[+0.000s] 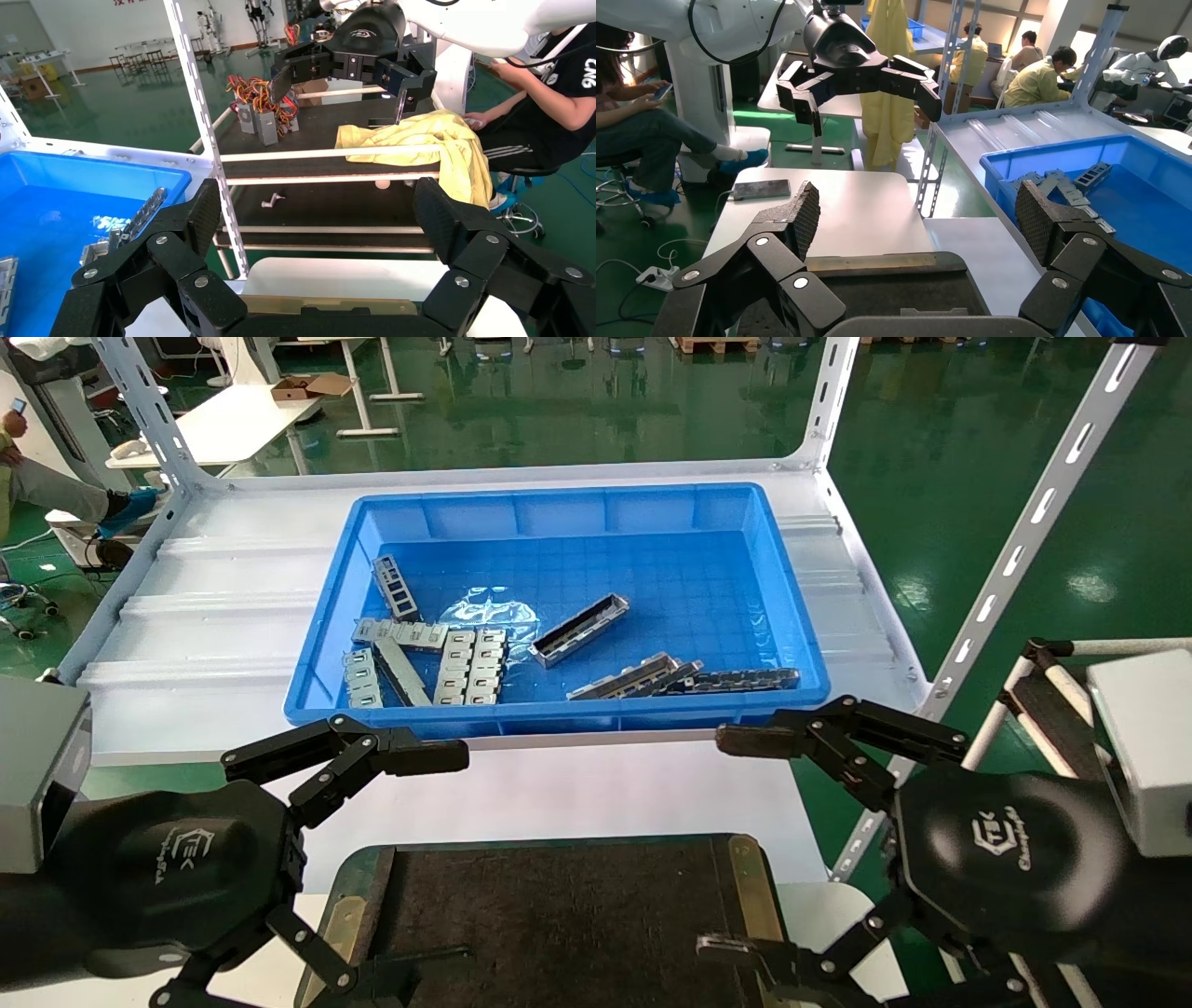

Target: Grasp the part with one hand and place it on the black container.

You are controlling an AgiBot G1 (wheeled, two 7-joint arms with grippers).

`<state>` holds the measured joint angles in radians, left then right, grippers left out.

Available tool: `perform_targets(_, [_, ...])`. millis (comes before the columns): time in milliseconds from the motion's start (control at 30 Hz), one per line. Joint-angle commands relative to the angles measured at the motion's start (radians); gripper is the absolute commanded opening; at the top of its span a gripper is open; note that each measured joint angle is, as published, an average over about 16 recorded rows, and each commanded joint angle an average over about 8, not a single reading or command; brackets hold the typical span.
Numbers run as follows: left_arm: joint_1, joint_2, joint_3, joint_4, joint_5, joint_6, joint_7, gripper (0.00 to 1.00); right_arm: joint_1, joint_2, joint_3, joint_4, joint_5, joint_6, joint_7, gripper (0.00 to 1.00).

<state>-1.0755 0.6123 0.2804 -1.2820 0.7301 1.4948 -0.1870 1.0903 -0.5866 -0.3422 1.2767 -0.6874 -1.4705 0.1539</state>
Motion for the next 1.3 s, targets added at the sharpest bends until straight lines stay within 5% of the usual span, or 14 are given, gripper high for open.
perform_targets(33, [0.000,0.000,0.000,0.000,0.000,0.000,0.000,1.00,0.000,0.000,0.000,0.000,0.000,0.000,0.000,1.00])
perform_targets(633, [-0.058,0.069,0.031,0.061,0.092,-0.084,0.018,1.00,0.000,0.000,0.000,-0.001,0.000,0.000,0.000,1.00])
perform_targets(1300, [-0.320,0.381,0.135,0.510,0.340,-0.263,0.205,1.00,0.001,0.000,-0.001,-0.001,0.000,0.000,-0.001,1.00])
